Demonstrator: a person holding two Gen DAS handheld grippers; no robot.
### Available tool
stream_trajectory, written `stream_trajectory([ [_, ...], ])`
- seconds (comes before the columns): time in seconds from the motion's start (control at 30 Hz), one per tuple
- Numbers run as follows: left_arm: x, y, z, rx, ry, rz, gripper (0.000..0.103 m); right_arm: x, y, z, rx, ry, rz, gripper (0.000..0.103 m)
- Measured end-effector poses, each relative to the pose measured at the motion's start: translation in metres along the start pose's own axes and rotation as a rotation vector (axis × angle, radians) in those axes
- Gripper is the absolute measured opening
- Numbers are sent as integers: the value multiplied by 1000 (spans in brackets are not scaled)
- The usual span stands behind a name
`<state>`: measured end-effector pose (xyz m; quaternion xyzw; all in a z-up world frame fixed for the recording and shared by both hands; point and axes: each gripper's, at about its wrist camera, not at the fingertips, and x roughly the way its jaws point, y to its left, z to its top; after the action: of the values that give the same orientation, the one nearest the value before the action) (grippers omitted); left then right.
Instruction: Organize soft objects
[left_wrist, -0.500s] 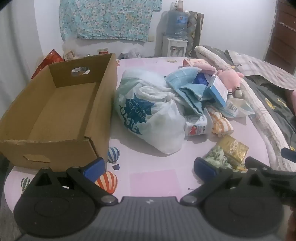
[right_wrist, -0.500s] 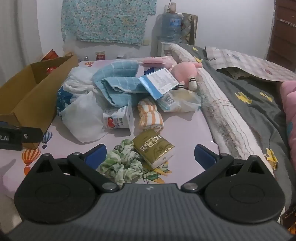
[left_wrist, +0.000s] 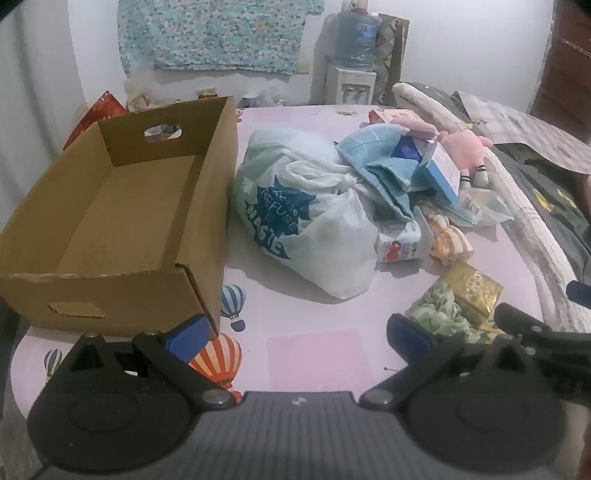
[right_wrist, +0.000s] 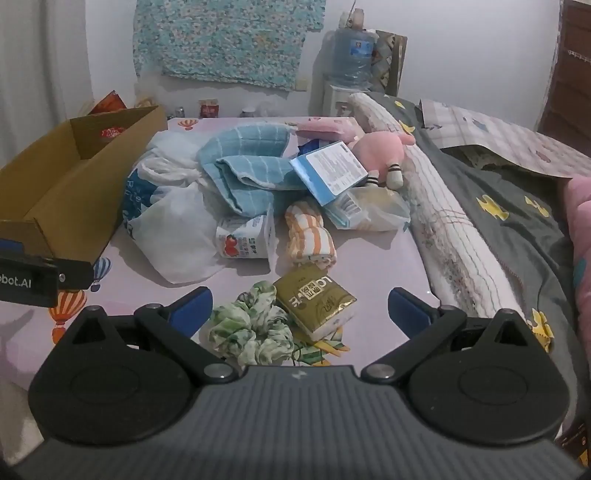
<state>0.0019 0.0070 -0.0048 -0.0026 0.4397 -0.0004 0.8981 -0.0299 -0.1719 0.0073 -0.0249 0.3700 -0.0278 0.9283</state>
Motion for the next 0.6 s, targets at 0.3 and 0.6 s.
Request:
stream_trajectory([
  [0.3,0,-1,0,12,0,-18,103,0,1,1,1,1,4,102],
  [0.6,-1,-2,-1,14,4,-22,103,0,2,2,4,2,8,102],
])
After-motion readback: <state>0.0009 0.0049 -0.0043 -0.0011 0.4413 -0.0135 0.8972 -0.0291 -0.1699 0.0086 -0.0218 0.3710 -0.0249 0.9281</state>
